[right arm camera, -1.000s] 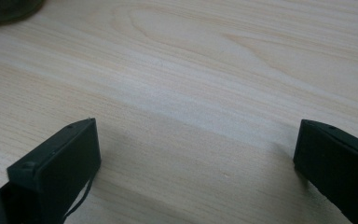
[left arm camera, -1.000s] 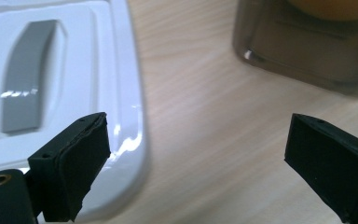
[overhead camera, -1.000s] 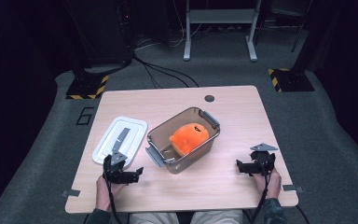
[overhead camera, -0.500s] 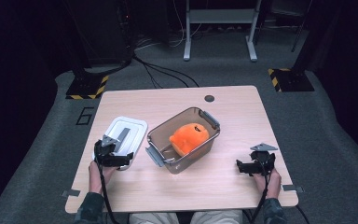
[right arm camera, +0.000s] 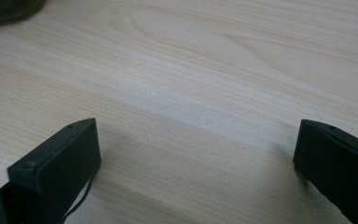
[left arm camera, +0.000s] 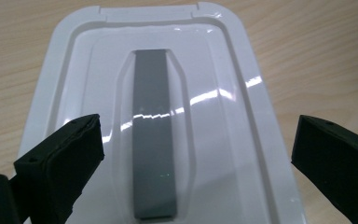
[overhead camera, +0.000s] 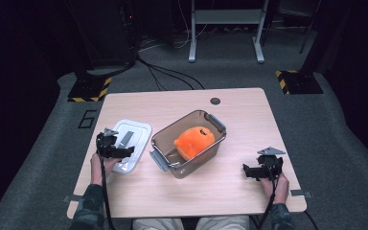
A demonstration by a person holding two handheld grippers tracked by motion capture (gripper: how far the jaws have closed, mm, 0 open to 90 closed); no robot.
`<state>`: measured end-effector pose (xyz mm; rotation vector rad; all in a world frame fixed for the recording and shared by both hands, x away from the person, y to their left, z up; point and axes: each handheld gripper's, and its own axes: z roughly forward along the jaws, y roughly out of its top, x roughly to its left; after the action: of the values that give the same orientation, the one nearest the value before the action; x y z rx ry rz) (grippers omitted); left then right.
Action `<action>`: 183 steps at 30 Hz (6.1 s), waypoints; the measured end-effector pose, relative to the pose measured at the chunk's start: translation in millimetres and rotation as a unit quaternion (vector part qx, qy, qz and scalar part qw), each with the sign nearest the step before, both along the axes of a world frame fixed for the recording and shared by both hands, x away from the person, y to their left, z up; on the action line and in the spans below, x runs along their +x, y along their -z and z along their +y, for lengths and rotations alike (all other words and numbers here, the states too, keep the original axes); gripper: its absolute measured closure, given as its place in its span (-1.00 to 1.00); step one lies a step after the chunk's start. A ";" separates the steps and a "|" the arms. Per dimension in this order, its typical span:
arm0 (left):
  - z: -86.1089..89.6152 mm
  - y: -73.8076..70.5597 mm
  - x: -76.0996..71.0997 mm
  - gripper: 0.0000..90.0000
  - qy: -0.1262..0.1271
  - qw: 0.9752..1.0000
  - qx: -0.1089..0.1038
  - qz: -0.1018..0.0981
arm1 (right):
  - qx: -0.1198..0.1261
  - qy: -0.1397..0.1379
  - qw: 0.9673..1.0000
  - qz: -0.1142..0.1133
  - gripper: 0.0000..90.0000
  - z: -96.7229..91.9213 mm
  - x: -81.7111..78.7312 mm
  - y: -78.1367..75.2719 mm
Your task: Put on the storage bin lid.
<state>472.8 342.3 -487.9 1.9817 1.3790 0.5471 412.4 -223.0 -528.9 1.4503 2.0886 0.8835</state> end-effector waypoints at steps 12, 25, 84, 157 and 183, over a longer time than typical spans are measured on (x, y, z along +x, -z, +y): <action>6.2 19.7 18.4 -0.29 -0.004 1.000 -0.005 0.020 | 0.000 0.000 1.000 0.000 -1.00 -0.1 0.1 0.0; 14.2 17.8 25.7 0.24 -0.010 1.000 0.001 0.019 | 0.001 0.000 1.000 0.000 -1.00 0.0 0.1 0.0; 8.5 -58.3 1.0 0.47 0.020 0.998 -0.012 -0.057 | 0.001 -0.001 1.000 0.000 -1.00 0.1 0.4 0.1; -97.6 -148.4 10.8 0.47 0.169 0.981 -0.012 -0.097 | 0.002 -0.001 1.000 0.000 -1.00 0.1 0.4 0.1; -152.0 -137.5 10.2 0.47 0.222 0.972 -0.011 -0.075 | 0.002 0.001 1.000 0.000 -1.00 0.3 0.3 0.1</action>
<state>483.0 190.3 -350.4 2.0952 0.8079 0.4555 412.8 -222.7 -529.0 1.4544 2.0863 0.8876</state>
